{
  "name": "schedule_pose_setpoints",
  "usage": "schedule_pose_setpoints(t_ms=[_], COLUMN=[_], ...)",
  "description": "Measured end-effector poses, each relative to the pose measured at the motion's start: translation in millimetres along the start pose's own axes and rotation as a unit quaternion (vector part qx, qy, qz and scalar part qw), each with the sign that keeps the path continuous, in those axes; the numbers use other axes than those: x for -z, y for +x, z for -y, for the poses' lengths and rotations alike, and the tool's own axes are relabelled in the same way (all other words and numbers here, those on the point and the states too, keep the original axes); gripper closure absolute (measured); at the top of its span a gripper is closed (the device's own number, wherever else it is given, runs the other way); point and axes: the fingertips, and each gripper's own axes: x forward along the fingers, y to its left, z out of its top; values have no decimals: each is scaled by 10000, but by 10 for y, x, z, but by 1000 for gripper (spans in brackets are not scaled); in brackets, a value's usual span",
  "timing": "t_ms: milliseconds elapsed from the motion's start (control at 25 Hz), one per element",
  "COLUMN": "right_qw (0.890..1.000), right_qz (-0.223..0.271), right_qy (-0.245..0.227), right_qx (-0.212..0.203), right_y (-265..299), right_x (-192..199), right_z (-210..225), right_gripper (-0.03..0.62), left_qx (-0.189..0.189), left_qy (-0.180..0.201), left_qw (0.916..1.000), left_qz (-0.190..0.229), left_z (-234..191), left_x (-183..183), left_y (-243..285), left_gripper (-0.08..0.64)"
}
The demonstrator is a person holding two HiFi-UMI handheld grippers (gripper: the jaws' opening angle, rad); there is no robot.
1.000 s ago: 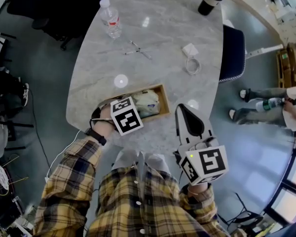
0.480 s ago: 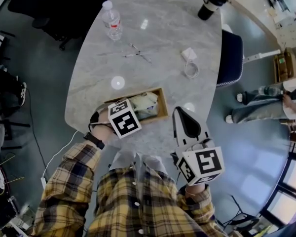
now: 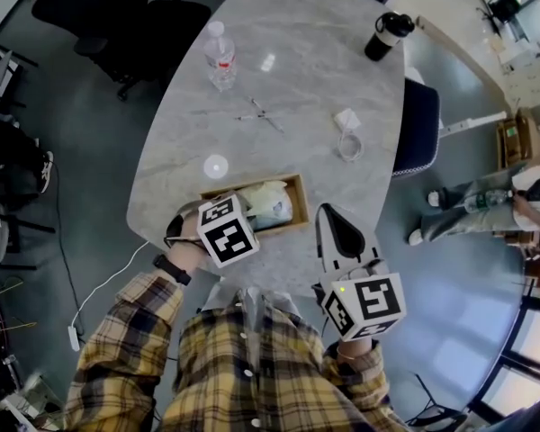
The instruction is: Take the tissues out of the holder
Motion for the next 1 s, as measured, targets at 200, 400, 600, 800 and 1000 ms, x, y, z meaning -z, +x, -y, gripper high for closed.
schedule_pose_setpoints(t_ms=[200,400,600,800,1000], right_qw=[9998,9992,9978,9959,9944], right_qz=[103,224,375,587,704], right_qy=[-125,-260,-414,-505,-550], right_qx=[-83,-196,-361,-466,-569], right_y=[-39,-28,-8,-34,-2], right_x=[-102,-217,-379,-565,-653], right_z=[-63,-103,-188,-233,-291], right_gripper=[583,583,583,583,583], left_qx=[-229,-604,-1090,-1715,-2154], left_qy=[41,65,-87,-497,-999], left_qw=[9993,9963,9876,9622,9194], left_qz=[295,603,1123,2057,3137], left_z=[19,-16,-101,-216,-290], left_x=[-96,-224,-393,-574,-740], left_y=[-264,-568,-960,-1369,-1805], left_gripper=[511,511,511,511,511])
